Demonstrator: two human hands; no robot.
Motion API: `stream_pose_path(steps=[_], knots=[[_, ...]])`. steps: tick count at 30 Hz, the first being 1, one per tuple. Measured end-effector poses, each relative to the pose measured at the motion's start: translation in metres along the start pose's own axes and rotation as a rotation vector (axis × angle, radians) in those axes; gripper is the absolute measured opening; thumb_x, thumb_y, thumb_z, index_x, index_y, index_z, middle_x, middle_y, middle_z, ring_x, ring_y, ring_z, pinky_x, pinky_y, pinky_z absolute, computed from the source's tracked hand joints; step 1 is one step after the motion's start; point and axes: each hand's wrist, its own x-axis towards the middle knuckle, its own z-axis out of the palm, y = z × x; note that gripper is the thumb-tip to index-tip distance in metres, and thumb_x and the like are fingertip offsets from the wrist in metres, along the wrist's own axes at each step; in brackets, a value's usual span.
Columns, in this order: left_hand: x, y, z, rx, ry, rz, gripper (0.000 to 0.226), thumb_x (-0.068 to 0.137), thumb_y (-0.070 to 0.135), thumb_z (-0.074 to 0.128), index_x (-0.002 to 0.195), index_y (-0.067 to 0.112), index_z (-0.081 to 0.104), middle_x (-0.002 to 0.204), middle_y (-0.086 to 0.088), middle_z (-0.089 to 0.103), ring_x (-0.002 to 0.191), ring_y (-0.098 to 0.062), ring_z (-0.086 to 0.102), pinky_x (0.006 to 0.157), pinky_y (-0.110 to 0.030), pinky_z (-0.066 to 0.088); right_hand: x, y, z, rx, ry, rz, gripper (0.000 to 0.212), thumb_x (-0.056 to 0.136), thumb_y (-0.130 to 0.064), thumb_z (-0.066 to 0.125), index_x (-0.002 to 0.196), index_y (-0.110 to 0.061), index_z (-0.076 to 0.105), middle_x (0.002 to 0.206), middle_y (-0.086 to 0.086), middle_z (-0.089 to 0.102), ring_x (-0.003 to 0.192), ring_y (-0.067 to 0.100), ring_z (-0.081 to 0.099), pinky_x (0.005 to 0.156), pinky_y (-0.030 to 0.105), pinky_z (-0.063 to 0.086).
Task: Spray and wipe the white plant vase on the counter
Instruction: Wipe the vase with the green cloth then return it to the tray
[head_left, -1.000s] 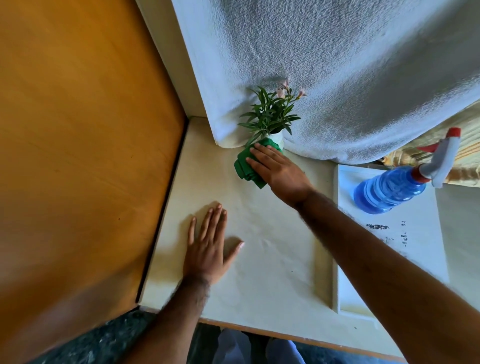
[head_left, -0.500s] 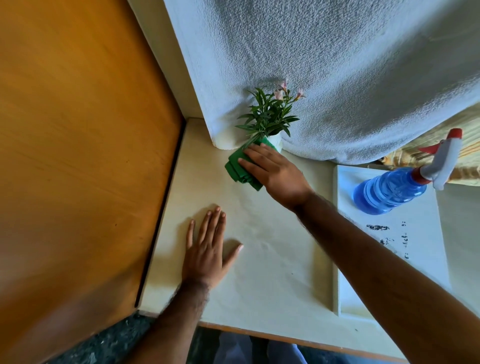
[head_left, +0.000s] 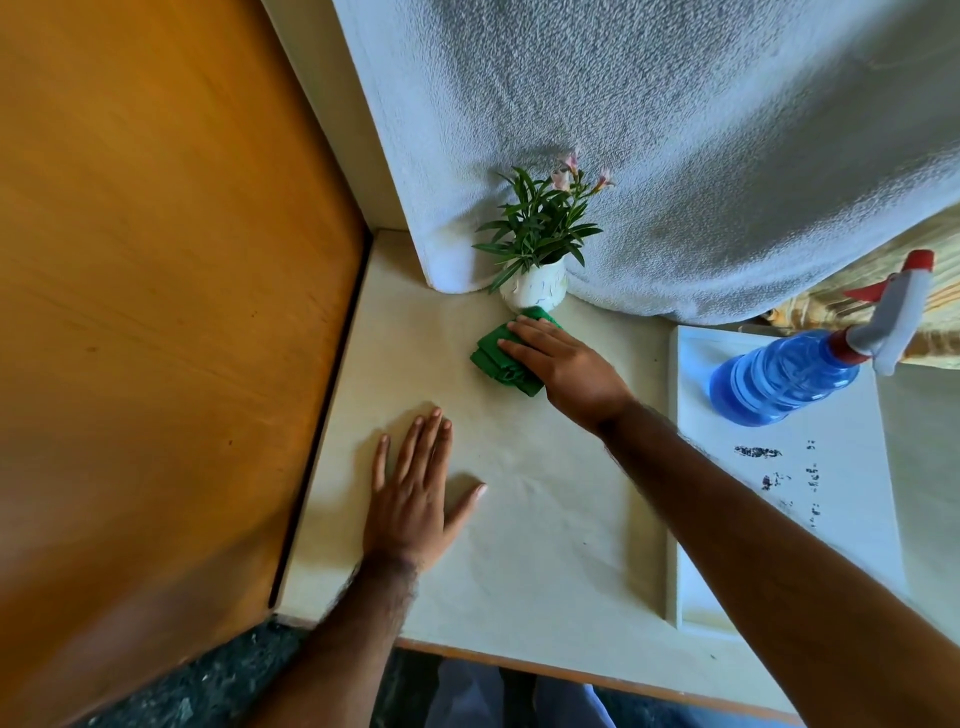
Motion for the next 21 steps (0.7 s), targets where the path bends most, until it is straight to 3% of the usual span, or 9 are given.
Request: stream_pose_path(steps=[5,8,13,16,18,21], knots=[[0.000,0.000,-0.001,0.003,-0.009,-0.004,0.093,0.098,0.076,0.031,0.167,0.014,0.022,0.176,-0.007,0.022,0.162,-0.026,0.023,0.127,-0.061,0.026,0.013,-0.002,-0.024,-0.022,0.160,-0.037,0.052,0.093,0.005,0.036,0.135,-0.006,0.063,0.144,0.017,0.057,0.136,0.034,0.052,0.118,0.046,0.037],[0.000,0.000,-0.001,0.001,-0.011,0.000,0.093,0.099,0.077,0.029,0.167,0.014,0.021,0.176,-0.007,0.021,0.162,-0.026,0.022,0.128,-0.061,0.025,0.017,0.007,-0.025,-0.040,0.154,-0.063,0.052,0.091,0.007,0.038,0.134,-0.004,0.064,0.144,0.019,0.058,0.136,0.035,0.052,0.118,0.047,0.036],[0.000,0.001,-0.002,-0.003,-0.003,0.003,0.093,0.099,0.077,0.029,0.167,0.014,0.021,0.176,-0.007,0.021,0.162,-0.026,0.022,0.128,-0.060,0.024,0.009,0.013,-0.009,0.006,0.073,-0.021,0.063,0.079,0.019,0.053,0.135,-0.008,0.064,0.144,0.014,0.058,0.136,0.031,0.051,0.118,0.035,0.031],[0.000,0.001,-0.002,-0.002,-0.009,0.004,0.093,0.099,0.077,0.027,0.167,0.014,0.021,0.176,-0.007,0.021,0.162,-0.026,0.022,0.129,-0.059,0.023,0.005,0.011,-0.003,0.051,0.010,0.006,0.073,0.069,0.025,0.059,0.134,-0.008,0.065,0.142,0.015,0.060,0.133,0.036,0.055,0.115,0.042,0.037],[0.000,0.000,-0.002,0.003,-0.017,0.004,0.093,0.099,0.077,0.027,0.167,0.014,0.020,0.176,-0.007,0.020,0.162,-0.026,0.021,0.129,-0.059,0.023,0.002,0.009,-0.003,0.066,0.011,0.010,0.072,0.070,0.025,0.060,0.133,-0.007,0.066,0.141,0.015,0.061,0.132,0.036,0.056,0.113,0.046,0.040],[0.000,0.000,-0.003,0.006,-0.023,0.003,0.094,0.099,0.077,0.027,0.167,0.014,0.020,0.177,-0.007,0.019,0.163,-0.026,0.020,0.129,-0.060,0.023,0.003,0.006,-0.013,0.049,0.094,-0.005,0.061,0.081,0.019,0.056,0.135,-0.009,0.065,0.143,0.013,0.060,0.135,0.031,0.053,0.117,0.040,0.037]])
